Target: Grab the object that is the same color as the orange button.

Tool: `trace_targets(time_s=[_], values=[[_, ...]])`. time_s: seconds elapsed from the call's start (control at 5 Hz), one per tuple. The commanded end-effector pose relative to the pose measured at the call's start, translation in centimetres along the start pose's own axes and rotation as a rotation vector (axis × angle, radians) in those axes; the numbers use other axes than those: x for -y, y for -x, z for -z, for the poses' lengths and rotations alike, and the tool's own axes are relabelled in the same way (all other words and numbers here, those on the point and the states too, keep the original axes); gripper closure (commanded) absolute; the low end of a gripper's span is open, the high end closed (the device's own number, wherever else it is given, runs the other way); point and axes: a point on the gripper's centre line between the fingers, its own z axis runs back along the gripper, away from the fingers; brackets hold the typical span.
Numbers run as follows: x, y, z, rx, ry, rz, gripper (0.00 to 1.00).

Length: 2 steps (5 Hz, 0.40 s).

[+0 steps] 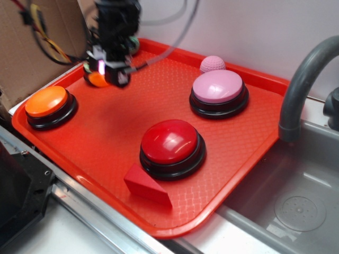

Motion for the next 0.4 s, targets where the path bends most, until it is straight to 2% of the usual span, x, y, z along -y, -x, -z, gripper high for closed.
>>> trace_targets(time_s=[0.0, 0.2], values=[[2.2, 6.5, -8.7, 0.212, -0.054, 0.019, 1.00], [2.4, 9.5, -13.0, 0.283, -0.081, -0.005, 1.00]])
